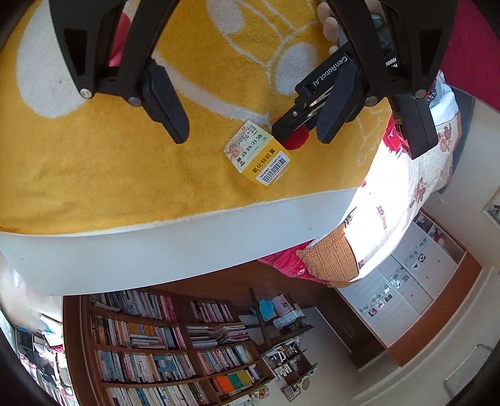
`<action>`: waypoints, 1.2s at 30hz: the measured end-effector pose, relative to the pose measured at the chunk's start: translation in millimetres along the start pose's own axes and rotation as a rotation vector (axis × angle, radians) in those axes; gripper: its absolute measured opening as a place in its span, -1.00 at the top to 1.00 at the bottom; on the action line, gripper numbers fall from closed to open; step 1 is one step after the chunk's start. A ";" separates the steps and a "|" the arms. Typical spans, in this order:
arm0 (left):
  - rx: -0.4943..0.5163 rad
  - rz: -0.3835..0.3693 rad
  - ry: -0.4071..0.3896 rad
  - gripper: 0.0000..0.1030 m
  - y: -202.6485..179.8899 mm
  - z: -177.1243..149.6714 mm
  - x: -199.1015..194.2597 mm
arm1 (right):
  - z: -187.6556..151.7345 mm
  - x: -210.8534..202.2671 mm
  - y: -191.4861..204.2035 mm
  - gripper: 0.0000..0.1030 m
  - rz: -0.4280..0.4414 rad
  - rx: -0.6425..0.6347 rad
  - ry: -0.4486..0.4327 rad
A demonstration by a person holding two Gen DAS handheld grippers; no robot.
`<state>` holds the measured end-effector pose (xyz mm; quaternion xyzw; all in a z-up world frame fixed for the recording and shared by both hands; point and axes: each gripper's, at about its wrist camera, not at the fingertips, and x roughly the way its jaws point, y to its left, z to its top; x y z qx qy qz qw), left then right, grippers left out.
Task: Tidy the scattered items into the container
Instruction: 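Grasp the red ball with the left tool while the right grasps the printed box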
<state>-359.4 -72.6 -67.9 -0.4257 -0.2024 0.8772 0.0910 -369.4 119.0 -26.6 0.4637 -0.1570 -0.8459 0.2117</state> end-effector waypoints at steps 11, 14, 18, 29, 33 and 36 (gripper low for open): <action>-0.181 0.030 -0.071 0.23 42.5 11.7 -24.7 | 6.1 34.0 -1.7 -0.68 0.034 -0.001 0.061; -0.216 0.044 -0.076 0.23 53.3 12.7 -24.9 | 9.0 41.6 7.6 -0.69 0.011 -0.051 0.060; -0.223 0.049 -0.063 0.23 55.9 11.7 -19.5 | 6.9 56.3 26.8 -0.69 -0.067 -0.185 0.065; -0.161 0.057 -0.061 0.23 39.8 9.3 -19.1 | -8.5 42.6 21.5 0.00 -0.217 -0.260 0.029; -0.119 0.045 -0.068 0.23 25.4 8.1 -22.7 | -11.9 5.0 8.6 0.00 -0.236 -0.205 -0.018; -0.078 0.032 -0.068 0.23 10.3 6.2 -24.8 | -18.5 -32.7 -2.8 0.00 -0.260 -0.174 -0.058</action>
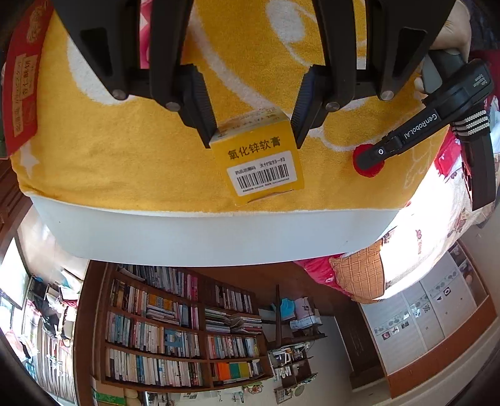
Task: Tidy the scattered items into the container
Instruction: 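Grasp the red ball with the left tool while the right grasps the printed box, then carry the red ball and printed box over the tin and release them inside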
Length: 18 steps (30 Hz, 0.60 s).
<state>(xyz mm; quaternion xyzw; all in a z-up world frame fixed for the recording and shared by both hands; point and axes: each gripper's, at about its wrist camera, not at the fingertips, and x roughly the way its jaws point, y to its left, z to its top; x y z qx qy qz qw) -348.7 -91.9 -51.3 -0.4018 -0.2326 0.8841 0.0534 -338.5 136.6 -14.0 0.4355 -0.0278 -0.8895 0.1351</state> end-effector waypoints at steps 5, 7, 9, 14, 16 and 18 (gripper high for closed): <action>0.066 -0.037 0.008 0.23 -28.3 -8.4 -6.9 | -13.7 -73.5 -52.0 0.00 -0.061 0.077 -0.093; 0.098 -0.045 0.007 0.23 -40.1 -13.3 -11.9 | -20.1 -107.5 -78.1 0.00 -0.094 0.119 -0.144; 0.121 -0.052 0.004 0.23 -51.4 -19.0 -17.2 | -27.1 -140.5 -105.7 -0.01 -0.136 0.163 -0.191; 0.151 -0.074 0.006 0.23 -67.0 -39.0 -35.5 | -48.7 -199.4 -180.5 -0.01 -0.271 0.277 -0.248; 0.160 -0.078 0.004 0.23 -71.8 -49.6 -44.4 | -60.2 -212.7 -211.1 -0.01 -0.307 0.337 -0.251; 0.182 -0.078 0.004 0.22 -76.4 -58.5 -51.4 | -72.4 -221.7 -238.7 -0.01 -0.321 0.396 -0.249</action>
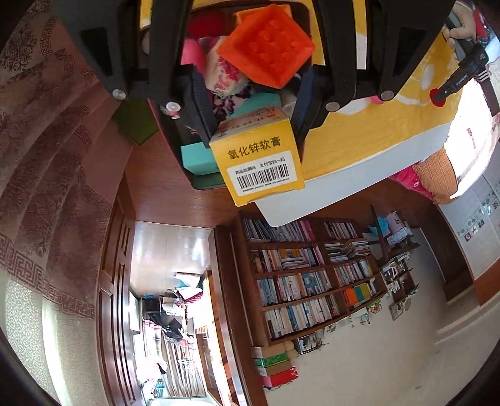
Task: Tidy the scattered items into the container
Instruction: 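Carry the red ball and printed box over the tin and release them inside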
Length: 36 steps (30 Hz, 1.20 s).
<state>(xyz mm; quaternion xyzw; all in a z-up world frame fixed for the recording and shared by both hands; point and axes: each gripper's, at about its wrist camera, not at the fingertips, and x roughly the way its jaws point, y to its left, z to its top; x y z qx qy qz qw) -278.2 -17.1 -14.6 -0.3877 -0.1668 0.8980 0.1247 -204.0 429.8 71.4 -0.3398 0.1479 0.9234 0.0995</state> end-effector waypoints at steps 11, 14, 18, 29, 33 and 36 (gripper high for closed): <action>0.135 -0.086 0.007 0.22 -80.5 -11.5 -25.9 | -15.1 41.0 -45.4 0.06 0.046 0.010 0.101; 0.187 -0.161 0.027 0.22 -123.1 -12.0 -23.8 | -19.0 53.9 -47.3 0.07 0.053 -0.004 0.123; 0.236 -0.299 0.098 0.22 -183.9 -18.0 -6.8 | -22.2 49.5 -51.8 0.07 0.103 -0.010 0.098; 0.297 -0.502 0.285 0.22 -290.8 -42.7 57.2 | -18.1 34.9 -52.3 0.06 0.226 -0.072 0.080; 0.283 -0.503 0.322 0.04 -295.6 -48.8 68.6 | -20.7 38.3 -64.4 0.06 0.269 -0.024 0.098; 0.249 -0.482 0.324 -0.38 -291.2 -47.8 72.6 | -19.6 40.0 -72.1 0.06 0.306 0.021 0.105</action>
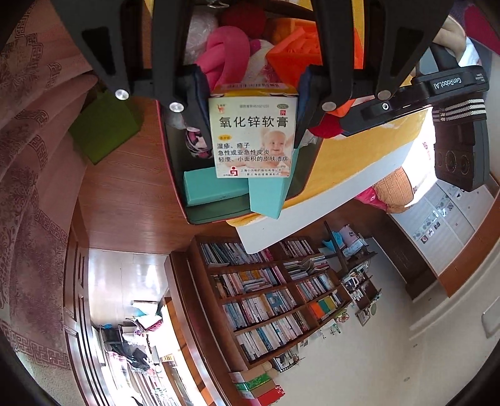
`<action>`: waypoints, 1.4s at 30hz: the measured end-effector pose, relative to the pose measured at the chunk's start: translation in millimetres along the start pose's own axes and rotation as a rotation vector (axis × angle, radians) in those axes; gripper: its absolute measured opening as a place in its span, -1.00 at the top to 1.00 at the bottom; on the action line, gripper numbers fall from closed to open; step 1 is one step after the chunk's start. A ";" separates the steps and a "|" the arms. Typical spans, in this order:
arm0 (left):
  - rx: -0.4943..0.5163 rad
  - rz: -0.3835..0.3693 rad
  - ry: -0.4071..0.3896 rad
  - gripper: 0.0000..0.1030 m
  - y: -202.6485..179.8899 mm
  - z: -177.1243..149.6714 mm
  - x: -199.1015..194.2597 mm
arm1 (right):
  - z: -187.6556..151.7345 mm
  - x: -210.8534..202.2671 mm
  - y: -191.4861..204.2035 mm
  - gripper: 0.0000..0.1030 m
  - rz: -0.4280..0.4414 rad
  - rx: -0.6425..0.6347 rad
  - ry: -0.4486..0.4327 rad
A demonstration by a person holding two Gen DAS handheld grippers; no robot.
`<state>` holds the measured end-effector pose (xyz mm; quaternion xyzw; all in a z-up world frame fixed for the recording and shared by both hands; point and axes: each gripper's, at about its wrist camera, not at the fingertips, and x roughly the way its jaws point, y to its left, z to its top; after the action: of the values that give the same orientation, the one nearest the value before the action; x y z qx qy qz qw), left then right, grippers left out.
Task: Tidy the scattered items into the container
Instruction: 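Carry the red ball and printed box over the tin and release them inside, then grasp the small pink knot toy on the towel with the right tool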
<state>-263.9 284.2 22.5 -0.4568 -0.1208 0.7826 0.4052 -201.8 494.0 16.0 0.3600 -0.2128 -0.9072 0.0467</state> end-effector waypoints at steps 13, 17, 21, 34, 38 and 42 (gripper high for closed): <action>-0.049 0.041 -0.026 -0.38 26.0 -8.6 -26.0 | 5.1 -4.0 7.3 -0.07 0.035 0.029 -0.021; -0.056 0.086 -0.034 -0.38 35.1 -13.0 -36.3 | 2.2 -4.1 10.0 -0.36 0.011 0.029 -0.024; -0.065 0.125 -0.058 -0.38 45.0 -16.0 -52.7 | 4.4 -21.0 11.7 -0.48 -0.008 0.052 -0.080; -0.254 0.288 -0.225 -0.52 128.7 -32.0 -140.5 | -20.0 -27.7 137.4 -0.55 0.096 -0.229 -0.111; -0.297 0.330 -0.254 -0.52 149.2 -40.2 -158.3 | -48.4 13.6 181.5 -0.55 0.095 -0.326 -0.008; -0.309 0.367 -0.272 -0.52 163.5 -45.8 -168.9 | -71.5 60.0 209.8 -0.55 0.101 -0.348 0.110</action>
<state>-269.4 45.1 9.9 -0.4180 -0.2074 0.8694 0.1624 -212.3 264.7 19.6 0.3841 -0.0675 -0.9058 0.1654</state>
